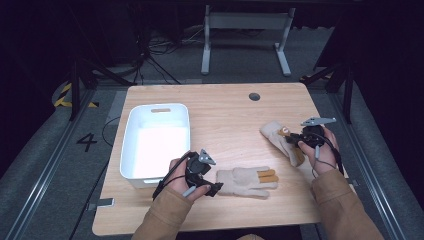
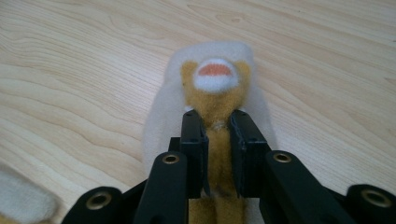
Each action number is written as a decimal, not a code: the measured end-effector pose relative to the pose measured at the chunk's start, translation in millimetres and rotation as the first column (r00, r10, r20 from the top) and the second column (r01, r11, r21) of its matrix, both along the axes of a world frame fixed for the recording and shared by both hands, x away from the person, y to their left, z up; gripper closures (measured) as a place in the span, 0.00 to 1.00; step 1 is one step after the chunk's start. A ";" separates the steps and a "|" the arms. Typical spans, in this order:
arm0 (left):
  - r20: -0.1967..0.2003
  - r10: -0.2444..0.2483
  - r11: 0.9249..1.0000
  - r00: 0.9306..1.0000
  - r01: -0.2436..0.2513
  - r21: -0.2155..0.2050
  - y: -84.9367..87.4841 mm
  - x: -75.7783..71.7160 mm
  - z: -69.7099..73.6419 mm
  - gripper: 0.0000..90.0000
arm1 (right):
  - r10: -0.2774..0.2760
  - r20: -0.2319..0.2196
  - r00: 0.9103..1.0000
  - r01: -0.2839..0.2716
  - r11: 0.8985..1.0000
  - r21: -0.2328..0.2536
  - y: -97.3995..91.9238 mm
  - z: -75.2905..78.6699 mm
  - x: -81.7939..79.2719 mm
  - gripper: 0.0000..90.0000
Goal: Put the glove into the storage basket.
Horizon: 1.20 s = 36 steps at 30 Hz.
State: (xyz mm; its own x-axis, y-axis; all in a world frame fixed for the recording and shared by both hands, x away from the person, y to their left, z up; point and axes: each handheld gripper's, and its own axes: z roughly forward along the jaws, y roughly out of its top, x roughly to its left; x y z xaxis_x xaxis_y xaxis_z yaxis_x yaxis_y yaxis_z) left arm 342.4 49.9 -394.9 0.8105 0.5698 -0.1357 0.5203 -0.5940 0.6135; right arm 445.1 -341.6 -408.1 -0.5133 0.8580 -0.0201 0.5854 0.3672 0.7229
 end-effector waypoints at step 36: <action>-0.045 -0.133 0.990 0.990 0.131 -0.058 1.2 0.8 7.7 0.23 | 0.304 -0.020 0.952 -0.305 0.952 -0.005 6.2 58.1 -35.4 0.88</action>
